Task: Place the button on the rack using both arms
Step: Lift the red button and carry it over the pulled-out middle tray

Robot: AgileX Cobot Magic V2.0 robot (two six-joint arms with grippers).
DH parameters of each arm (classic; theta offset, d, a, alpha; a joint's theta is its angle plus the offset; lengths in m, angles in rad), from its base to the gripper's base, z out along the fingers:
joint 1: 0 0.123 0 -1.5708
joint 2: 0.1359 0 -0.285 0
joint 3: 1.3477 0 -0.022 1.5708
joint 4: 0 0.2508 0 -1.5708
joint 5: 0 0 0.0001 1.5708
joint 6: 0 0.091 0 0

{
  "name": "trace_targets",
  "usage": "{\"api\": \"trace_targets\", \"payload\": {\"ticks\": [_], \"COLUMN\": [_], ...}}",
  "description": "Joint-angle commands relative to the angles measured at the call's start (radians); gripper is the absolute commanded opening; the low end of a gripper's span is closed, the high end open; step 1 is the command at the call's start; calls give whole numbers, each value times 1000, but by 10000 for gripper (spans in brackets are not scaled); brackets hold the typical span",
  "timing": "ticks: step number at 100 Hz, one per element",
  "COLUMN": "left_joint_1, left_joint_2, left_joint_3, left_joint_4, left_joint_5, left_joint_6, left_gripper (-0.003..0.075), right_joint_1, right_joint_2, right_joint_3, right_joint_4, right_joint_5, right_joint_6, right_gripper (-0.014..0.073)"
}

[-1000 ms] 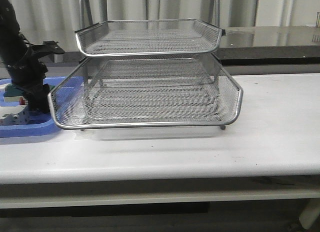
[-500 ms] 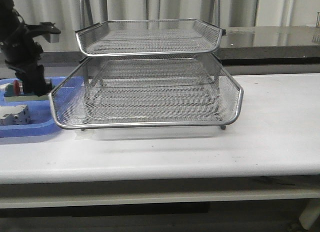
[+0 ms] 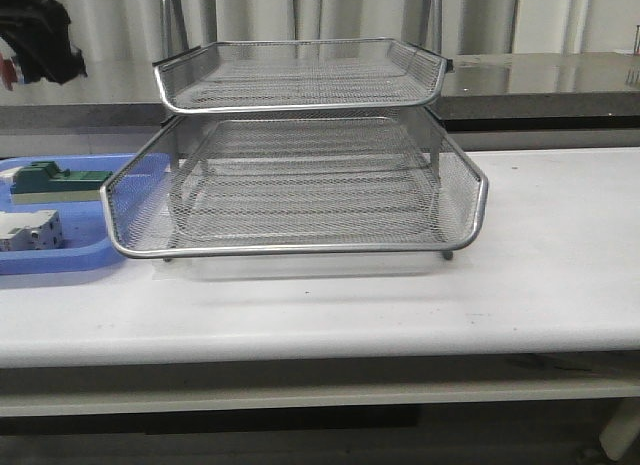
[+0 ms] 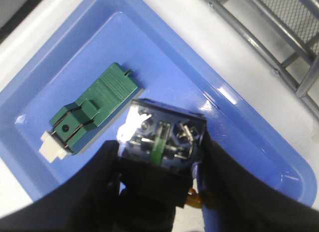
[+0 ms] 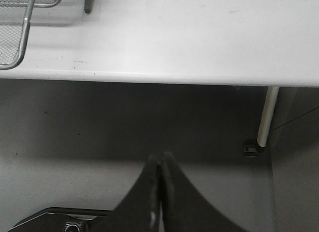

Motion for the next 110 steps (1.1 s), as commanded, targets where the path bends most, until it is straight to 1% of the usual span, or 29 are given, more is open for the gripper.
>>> {"api": "trace_targets", "payload": {"ticks": [1,18,32,49,68,79,94,110], "left_joint_1": [-5,-13,-34,-84,-187,-267,-378,-468], "left_joint_2": [-120,-235,-345,-445,-479,-479,-471,-426], "left_joint_3": [-9,109,252,389,448,467,473,473], "left_joint_4": [2,1,-1,-76,-123,-133,-133,-133], "left_joint_5": [25,25,25,25,25,25,23,6], "left_joint_6": [-74,-93,-93,-103,-103,-103,-103,-96], "left_gripper": [4,4,4,4,4,4,4,4], "right_joint_1": [-1,-1,-1,-1,-1,-1,-1,-1], "right_joint_2": [-2,-2,-2,-2,-2,-2,-2,-2], "right_joint_3": [-24,-24,-24,-24,-24,-24,-24,-24], "right_joint_4": [-16,-16,-16,-16,-16,-16,-16,-16], "right_joint_5": [-50,-50,-50,-50,-50,-50,-50,-50], "right_joint_6": [-4,-4,-4,-4,-4,-4,-4,-4], "right_gripper": [-67,-67,-67,-67,-67,-67,-67,-67]}}
